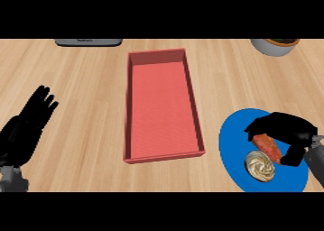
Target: Pick the sweet potato from the plate and place it in the cardboard box
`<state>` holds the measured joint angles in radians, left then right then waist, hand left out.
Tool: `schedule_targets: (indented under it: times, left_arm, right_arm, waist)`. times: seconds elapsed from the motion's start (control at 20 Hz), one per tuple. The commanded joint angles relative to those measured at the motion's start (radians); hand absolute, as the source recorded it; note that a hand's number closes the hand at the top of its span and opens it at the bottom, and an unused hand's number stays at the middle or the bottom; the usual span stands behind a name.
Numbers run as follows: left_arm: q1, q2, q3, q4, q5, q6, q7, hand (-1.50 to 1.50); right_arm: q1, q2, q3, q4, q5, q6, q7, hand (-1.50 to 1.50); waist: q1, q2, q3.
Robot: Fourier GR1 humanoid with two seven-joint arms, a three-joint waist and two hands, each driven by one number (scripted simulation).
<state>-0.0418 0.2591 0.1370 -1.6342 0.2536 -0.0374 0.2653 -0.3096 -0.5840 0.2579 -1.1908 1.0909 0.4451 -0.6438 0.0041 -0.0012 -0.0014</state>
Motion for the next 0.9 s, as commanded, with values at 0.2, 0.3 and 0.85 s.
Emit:
schedule_targets:
  times: [0.2, 0.3, 0.85]
  left_arm:
    - [0.024, -0.012, 0.028, 0.013, -0.015, -0.034, -0.030, 0.00]
    - [0.008, -0.012, 0.021, -0.001, -0.029, -0.023, -0.010, 0.00]
    - [-0.002, -0.009, -0.005, -0.034, -0.004, -0.037, 0.016, 0.00]
  right_arm:
    - [0.027, 0.014, -0.016, -0.022, 0.034, -0.012, -0.084, 1.50]
    - [0.007, 0.077, 0.000, 0.026, 0.048, -0.066, -0.074, 1.50]
    - [-0.181, 0.577, -0.197, 0.075, 0.062, -0.082, 0.917, 1.50]
  waist:
    - [-0.004, 0.001, 0.001]
    - [-0.001, 0.002, 0.001]
    - [0.067, 0.009, -0.005]
